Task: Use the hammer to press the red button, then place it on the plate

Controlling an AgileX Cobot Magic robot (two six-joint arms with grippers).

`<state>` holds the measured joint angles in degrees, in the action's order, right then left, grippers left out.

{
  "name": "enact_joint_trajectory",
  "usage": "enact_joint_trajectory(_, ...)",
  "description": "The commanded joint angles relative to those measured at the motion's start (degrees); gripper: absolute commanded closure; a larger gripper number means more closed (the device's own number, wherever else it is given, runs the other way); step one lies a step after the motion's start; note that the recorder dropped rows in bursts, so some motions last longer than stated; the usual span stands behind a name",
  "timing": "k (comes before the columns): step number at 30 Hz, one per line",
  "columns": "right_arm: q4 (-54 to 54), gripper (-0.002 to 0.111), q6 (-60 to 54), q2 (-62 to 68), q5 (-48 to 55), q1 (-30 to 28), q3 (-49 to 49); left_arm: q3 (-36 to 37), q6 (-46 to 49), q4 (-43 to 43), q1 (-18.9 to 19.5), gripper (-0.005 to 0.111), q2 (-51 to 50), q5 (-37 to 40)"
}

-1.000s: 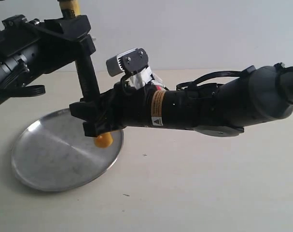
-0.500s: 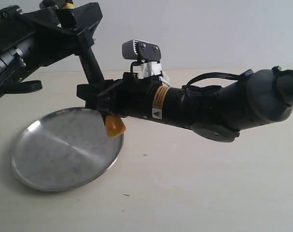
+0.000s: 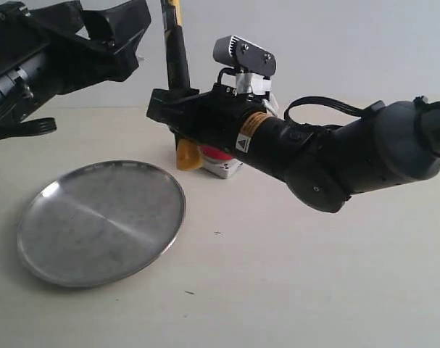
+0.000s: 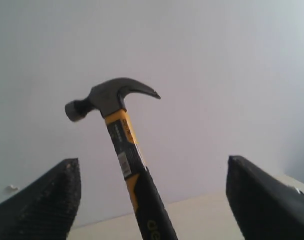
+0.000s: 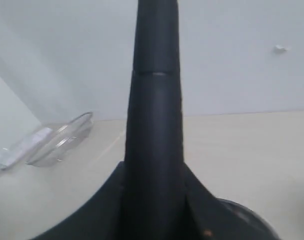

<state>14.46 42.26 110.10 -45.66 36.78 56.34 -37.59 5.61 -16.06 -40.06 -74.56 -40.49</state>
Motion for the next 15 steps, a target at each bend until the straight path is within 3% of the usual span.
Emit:
enact_joint_trajectory(1,-5.3,0.108,-13.3,-4.2,7.1,-0.1,0.6,-0.3,6.9,0.2,0.1,0.03,2.6,0.4)
enact_joint_trajectory(4,-8.9,0.108,-19.7,-6.8,14.2,-0.1,0.6,-0.3,13.5,-1.0,0.1,0.03,4.2,2.4)
enact_joint_trajectory(7,-10.9,0.108,-23.0,-10.5,20.0,-0.1,0.6,-0.3,26.9,-7.8,0.1,0.03,4.7,4.8)
enact_joint_trajectory(12,-11.0,0.108,-25.3,-18.2,27.6,-0.1,0.6,-0.3,54.0,-38.8,0.1,0.03,4.7,6.1)
enact_joint_trajectory(15,-11.0,0.108,-27.5,-22.9,34.6,-0.1,0.6,-0.3,70.3,-58.6,0.1,0.03,4.7,1.4)
